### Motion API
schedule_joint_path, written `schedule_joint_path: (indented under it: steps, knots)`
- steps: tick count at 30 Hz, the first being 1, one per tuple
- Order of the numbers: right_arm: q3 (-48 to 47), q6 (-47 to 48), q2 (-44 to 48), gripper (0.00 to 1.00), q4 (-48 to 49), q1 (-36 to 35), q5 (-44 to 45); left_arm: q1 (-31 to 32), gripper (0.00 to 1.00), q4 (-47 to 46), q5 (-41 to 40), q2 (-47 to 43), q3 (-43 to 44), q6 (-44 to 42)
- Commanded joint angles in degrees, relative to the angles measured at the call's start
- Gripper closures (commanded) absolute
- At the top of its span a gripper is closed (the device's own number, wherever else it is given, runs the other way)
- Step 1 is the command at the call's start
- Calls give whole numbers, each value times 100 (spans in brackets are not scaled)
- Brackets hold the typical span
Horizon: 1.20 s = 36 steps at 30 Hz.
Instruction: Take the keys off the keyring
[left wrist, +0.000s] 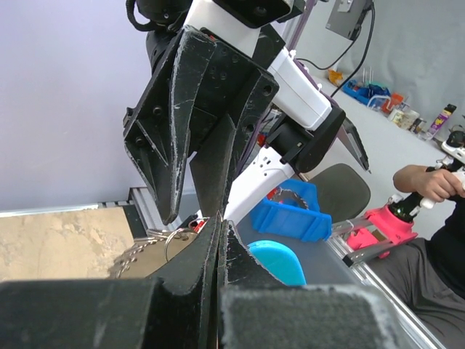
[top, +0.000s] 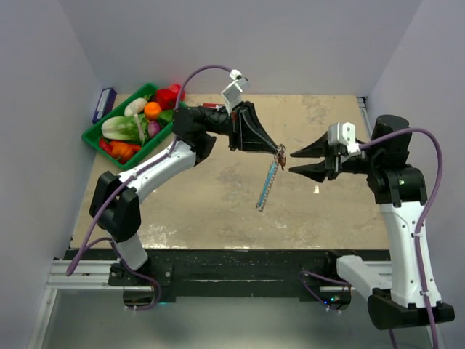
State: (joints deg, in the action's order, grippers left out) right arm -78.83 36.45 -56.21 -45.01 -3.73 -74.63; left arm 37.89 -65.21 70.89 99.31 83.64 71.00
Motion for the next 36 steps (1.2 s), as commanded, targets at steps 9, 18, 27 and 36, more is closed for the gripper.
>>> schedule_joint_path:
  steps: [9,18,27,36]
  knots:
    - [560,-2086,-66,58,2162,-313,335,-45,100,-141,-497,-17,21,1]
    - [543,-2509,-136,71,2506,-550,809,-54,100,-71,-480,36,56,-69]
    - [658,-2415,-154,100,2454,-796,1328,-54,100,-71,-498,54,74,-69]
    - [702,-2159,-171,100,2093,-1253,2004,-80,100,-45,-498,54,92,-95]
